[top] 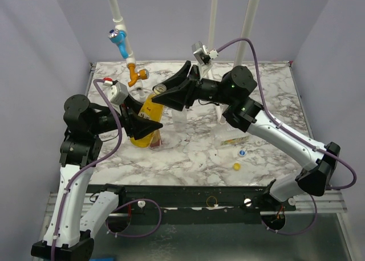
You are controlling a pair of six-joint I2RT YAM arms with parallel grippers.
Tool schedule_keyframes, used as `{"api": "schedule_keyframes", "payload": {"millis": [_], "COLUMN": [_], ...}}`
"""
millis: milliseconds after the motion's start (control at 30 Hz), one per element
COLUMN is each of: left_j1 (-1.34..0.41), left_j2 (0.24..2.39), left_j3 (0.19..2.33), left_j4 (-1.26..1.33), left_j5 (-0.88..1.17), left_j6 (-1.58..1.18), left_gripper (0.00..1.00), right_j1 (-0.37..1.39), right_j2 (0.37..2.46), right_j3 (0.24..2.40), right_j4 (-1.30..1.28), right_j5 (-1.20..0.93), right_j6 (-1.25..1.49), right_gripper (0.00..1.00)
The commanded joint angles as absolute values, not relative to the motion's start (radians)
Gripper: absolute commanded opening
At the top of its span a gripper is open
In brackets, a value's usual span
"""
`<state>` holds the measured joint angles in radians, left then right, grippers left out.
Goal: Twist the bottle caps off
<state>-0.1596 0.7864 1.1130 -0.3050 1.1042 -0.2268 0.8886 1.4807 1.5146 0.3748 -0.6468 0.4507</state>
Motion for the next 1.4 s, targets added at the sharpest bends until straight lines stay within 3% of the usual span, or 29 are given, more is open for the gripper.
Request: {"api": "schedule_keyframes", "payload": {"millis": [0, 33, 133, 167, 667, 1067, 1367], "left_j1": [-0.163, -0.163, -0.163, -0.163, -0.163, -0.163, -0.163], "left_j2": [0.769, 0.766, 0.753, 0.747, 0.806, 0.843, 0.845], "left_j3": [1.103, 1.1, 1.095, 1.095, 1.256, 1.296, 1.298], "left_j4": [-0.287, -0.288, -0.292, -0.298, -0.581, -0.606, -0.606], "left_j5": [1.128, 1.125, 1.081, 1.064, 0.647, 0.662, 0.687], "left_j6": [-0.233, -0.235, -0.241, -0.238, -0.139, -0.158, -0.141], "left_gripper": [0.08, 0.24, 0.89, 0.99, 0.99, 0.99, 0.99], "right_j1": [0.893, 0.893, 0.893, 0.893, 0.893, 0.893, 0.909], "right_j2": [1.491, 1.487, 1.452, 1.435, 1.212, 1.252, 1.277], "right_j3": [1.527, 1.524, 1.509, 1.502, 1.156, 0.824, 0.711], "right_j4": [0.387, 0.382, 0.328, 0.295, 0.038, 0.342, 0.476], "right_j5": [-0.626, -0.615, -0.574, -0.551, -0.109, 0.107, 0.163], "right_j6": [0.454, 0.447, 0.399, 0.373, 0.061, -0.045, -0.048], "right_gripper": [0.35, 0.31, 0.25, 0.23, 0.18, 0.15, 0.14]}}
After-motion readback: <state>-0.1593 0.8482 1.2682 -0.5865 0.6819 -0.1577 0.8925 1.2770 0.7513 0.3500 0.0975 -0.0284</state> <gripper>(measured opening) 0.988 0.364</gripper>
